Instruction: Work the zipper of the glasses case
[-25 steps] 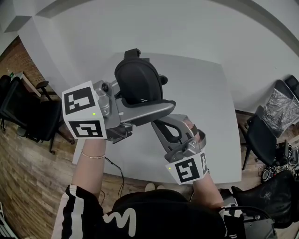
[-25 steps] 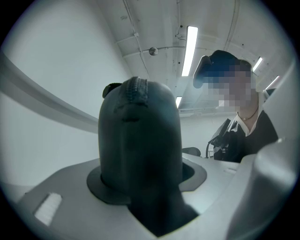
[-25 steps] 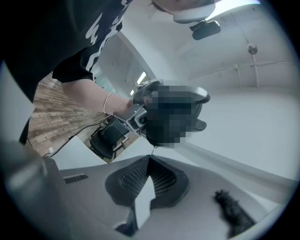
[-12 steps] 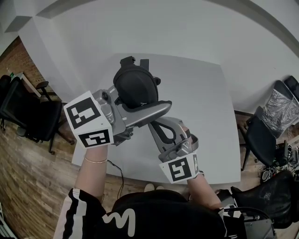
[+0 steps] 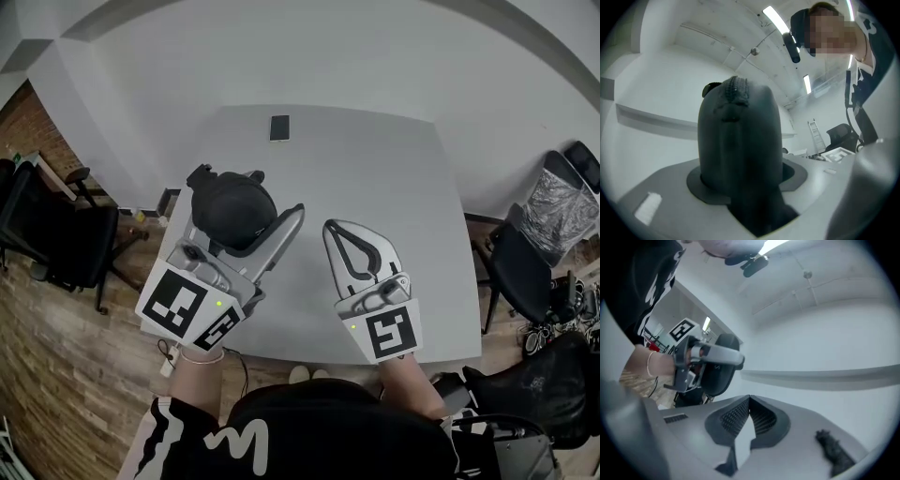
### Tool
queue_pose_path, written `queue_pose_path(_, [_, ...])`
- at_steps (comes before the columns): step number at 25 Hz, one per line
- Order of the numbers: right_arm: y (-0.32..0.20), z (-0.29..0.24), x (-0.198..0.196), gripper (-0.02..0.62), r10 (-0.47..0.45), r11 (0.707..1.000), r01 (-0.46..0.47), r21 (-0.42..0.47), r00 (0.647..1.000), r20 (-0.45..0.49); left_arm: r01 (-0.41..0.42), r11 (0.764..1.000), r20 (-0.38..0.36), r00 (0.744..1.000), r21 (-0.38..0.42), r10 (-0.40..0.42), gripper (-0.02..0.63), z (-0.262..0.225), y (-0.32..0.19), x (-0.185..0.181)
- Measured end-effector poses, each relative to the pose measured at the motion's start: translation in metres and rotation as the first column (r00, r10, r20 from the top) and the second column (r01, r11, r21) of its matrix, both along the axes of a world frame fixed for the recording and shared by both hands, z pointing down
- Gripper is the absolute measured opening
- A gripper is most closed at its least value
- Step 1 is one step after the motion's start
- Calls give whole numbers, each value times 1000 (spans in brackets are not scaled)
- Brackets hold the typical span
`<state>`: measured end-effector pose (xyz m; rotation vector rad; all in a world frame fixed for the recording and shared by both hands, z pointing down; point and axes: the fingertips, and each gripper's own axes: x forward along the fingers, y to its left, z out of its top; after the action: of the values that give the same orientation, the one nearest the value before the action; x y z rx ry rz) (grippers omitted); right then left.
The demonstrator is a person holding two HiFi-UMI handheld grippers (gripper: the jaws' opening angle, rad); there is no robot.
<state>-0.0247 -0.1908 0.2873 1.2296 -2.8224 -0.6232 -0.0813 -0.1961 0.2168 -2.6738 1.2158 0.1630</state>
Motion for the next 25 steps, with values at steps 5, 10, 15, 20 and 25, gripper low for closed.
queue_pose_path(5, [-2, -17, 23, 5, 46, 999, -47, 24, 998, 42, 91, 996, 30, 995, -13, -90, 261, 34, 4, 2])
queue_pose_path(10, [-2, -10, 26, 5, 64, 998, -65, 14, 998, 28, 153, 986, 30, 988, -66, -151, 261, 72, 5, 0])
queue_pose_path(15, [1, -4, 26, 5, 59, 998, -59, -11, 998, 35, 185, 980, 53, 982, -75, -181, 261, 88, 7, 2])
queue_pose_path(20, [0, -3, 28, 5, 51, 998, -48, -39, 996, 67, 195, 979, 35, 981, -64, -193, 261, 86, 8, 1])
queue_pose_path(25, [1, 2, 27, 5, 46, 998, -43, -49, 997, 60, 204, 978, 31, 979, -46, -203, 261, 79, 12, 1])
